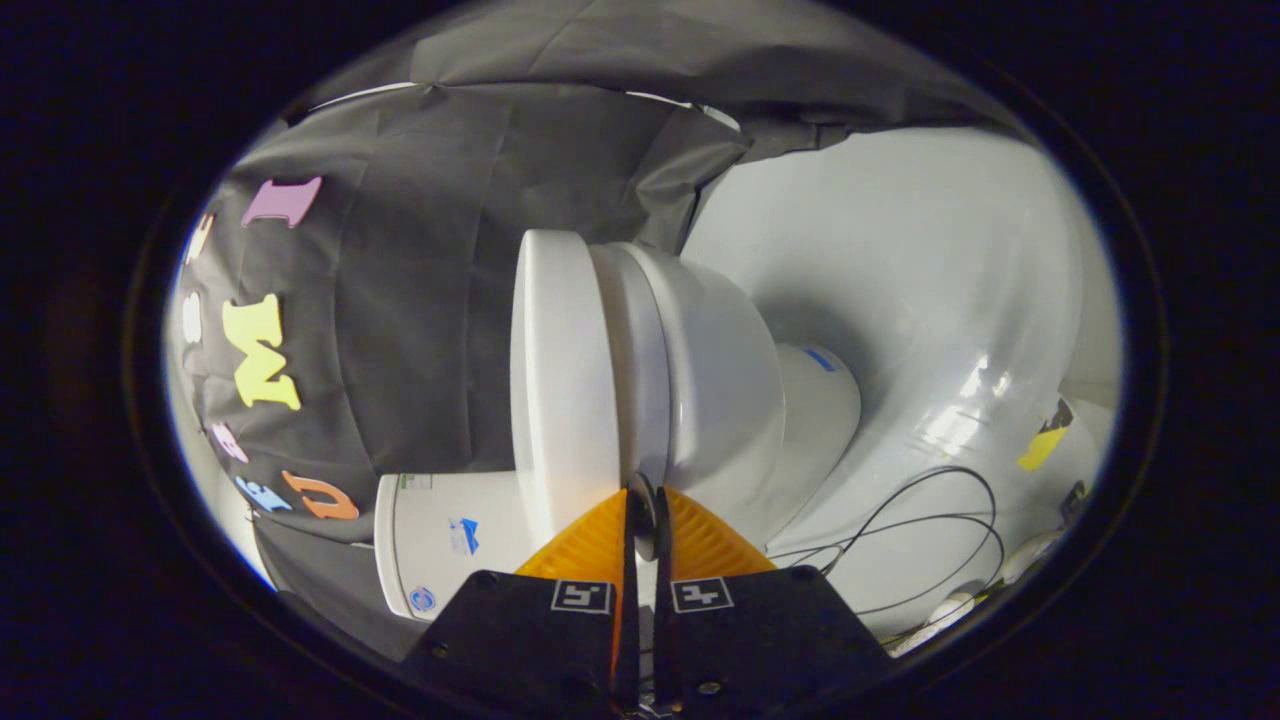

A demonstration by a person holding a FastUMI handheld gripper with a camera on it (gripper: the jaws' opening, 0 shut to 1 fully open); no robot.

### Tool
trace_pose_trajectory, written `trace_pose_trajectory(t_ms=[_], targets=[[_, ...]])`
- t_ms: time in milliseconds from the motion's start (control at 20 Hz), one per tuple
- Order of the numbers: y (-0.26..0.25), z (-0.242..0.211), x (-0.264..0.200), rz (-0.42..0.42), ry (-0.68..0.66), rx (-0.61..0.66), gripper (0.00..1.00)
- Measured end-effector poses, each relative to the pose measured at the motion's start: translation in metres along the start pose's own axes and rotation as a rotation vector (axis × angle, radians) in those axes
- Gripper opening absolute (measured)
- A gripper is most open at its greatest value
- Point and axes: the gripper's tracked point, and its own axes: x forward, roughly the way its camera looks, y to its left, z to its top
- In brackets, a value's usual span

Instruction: Open the toilet lid.

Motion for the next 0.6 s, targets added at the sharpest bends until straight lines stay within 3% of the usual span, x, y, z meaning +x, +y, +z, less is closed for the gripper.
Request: trace_pose_trajectory(t_ms=[250, 600], targets=[[0.003, 0.0, 0.0, 0.005, 0.0, 0.01, 0.09], [0.014, -0.002, -0.005, -0.013, -0.021, -0.078, 0.04]])
